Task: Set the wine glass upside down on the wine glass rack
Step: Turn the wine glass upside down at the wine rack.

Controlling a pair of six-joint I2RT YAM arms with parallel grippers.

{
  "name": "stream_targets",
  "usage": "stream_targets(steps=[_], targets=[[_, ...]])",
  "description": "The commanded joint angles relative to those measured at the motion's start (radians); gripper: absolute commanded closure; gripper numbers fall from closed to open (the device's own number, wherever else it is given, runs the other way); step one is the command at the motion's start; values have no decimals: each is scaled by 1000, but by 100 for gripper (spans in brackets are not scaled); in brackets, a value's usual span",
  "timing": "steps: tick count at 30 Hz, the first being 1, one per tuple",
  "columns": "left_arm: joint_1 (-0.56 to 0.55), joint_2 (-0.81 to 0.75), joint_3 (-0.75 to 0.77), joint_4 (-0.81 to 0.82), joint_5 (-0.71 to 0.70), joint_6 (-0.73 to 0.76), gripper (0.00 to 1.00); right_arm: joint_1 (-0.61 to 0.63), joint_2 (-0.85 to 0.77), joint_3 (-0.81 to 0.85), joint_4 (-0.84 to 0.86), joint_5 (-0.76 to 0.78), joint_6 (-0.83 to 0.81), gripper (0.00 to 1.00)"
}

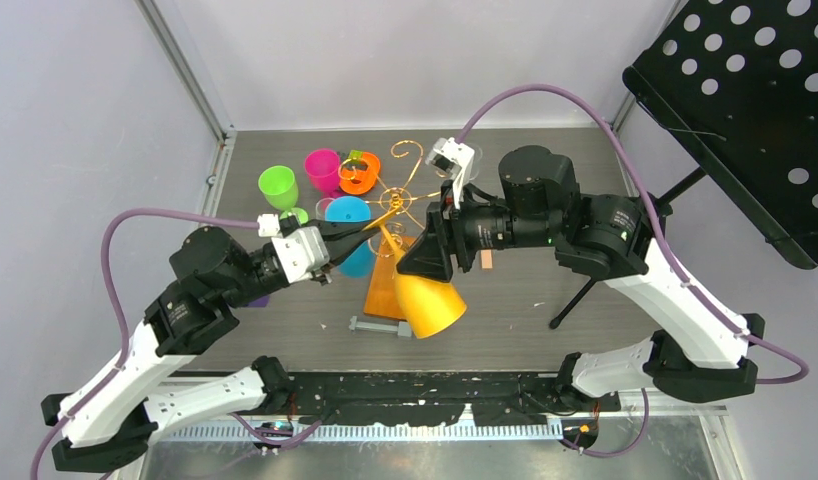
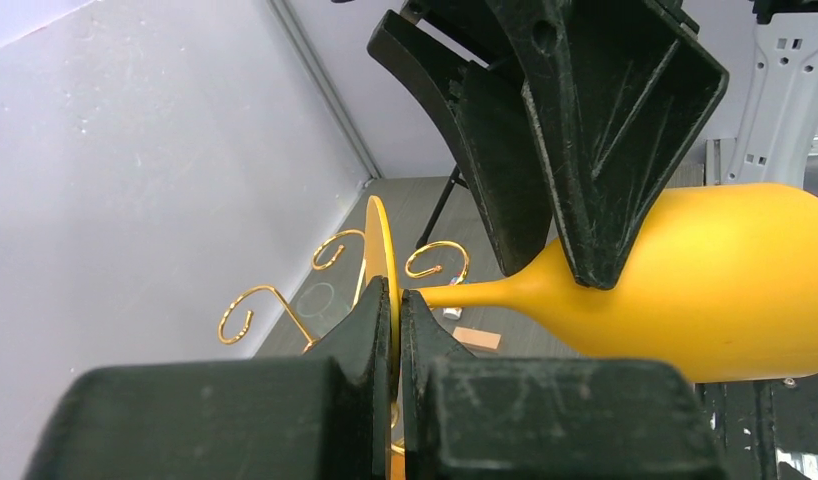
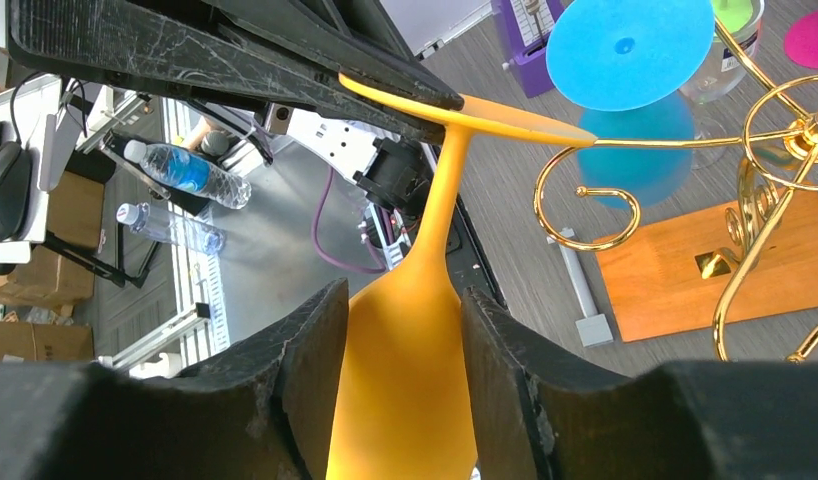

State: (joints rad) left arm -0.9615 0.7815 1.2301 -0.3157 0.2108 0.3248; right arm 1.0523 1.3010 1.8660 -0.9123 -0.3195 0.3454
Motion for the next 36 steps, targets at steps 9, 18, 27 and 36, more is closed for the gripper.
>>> stream_targets(steps=[9, 18, 27, 36], targets=[[-32, 19, 46, 14, 20, 26, 100, 0, 20, -10, 81, -15, 14, 55], [-41, 15, 35, 28, -7, 36, 100, -1, 24, -39, 83, -7, 16, 78], [-42, -37, -20, 122, -90, -23, 55, -31, -75, -133, 161, 58, 54, 95], [-41, -39, -18, 164, -282, -198, 27, -151, -285, -269, 176, 236, -8, 95]])
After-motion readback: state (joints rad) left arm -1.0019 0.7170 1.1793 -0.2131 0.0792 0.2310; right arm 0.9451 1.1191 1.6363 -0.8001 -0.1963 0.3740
